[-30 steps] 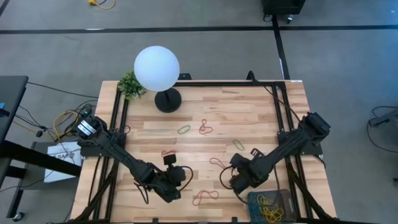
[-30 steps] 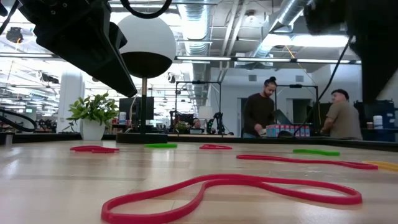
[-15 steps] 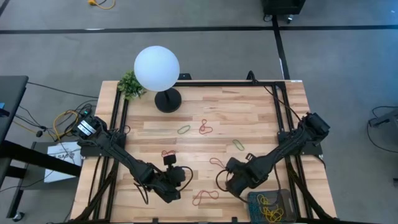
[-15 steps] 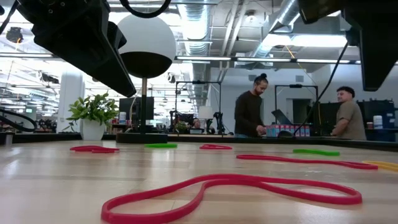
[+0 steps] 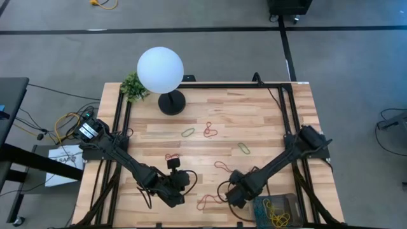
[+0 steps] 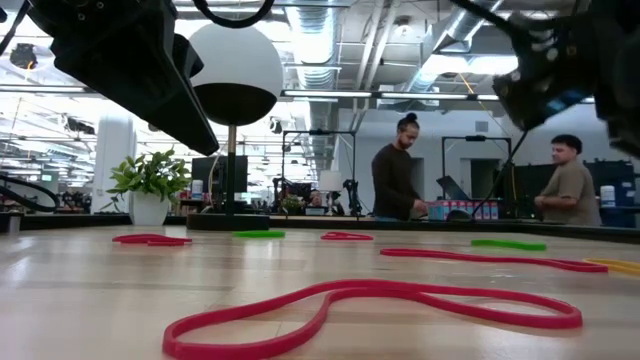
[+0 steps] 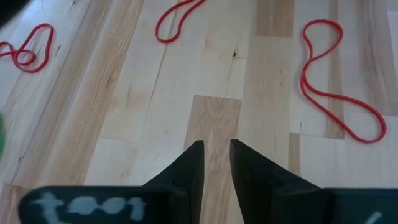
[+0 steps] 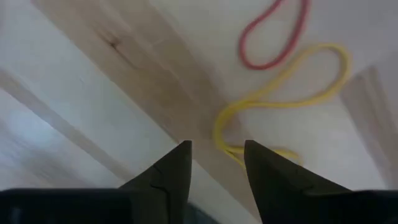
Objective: Pick and place items into bin
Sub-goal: Put the yellow rubber band into the black bin
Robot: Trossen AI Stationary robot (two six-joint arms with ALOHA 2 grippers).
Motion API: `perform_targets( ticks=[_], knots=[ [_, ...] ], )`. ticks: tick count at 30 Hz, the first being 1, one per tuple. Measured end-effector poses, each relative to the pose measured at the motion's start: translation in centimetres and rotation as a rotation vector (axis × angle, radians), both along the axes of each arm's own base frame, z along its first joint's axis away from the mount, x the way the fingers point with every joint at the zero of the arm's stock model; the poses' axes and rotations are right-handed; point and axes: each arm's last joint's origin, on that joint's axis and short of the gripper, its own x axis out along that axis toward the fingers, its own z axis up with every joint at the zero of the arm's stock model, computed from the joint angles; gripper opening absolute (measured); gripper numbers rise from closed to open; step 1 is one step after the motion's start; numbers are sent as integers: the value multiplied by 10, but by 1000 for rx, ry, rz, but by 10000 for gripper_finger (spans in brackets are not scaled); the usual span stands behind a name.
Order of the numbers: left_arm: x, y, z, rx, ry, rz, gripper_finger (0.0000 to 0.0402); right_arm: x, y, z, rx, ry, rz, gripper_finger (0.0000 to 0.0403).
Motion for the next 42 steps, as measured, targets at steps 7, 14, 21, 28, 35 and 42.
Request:
perform_targets(
  ticks=[7,14,21,28,35,42],
  knots=[
    [0,0,0,0,1,1,68,3,0,-9,-4,10,1,129],
    [0,0,0,-1,0,4,68,3,-3,-9,-52,-3,-6,128],
    [0,0,0,-1,0,4,68,-3,-6,-24,-18,-35,-12,127],
    [0,0,0,-1,0,4,68,-4,-9,-26,-60,-61,-40,95],
    [0,0,0,-1,0,4,68,10,-1,-6,-51,-54,81,10],
    [0,0,0,3,1,1,68,17,3,85,-114,40,113,4]
  ],
)
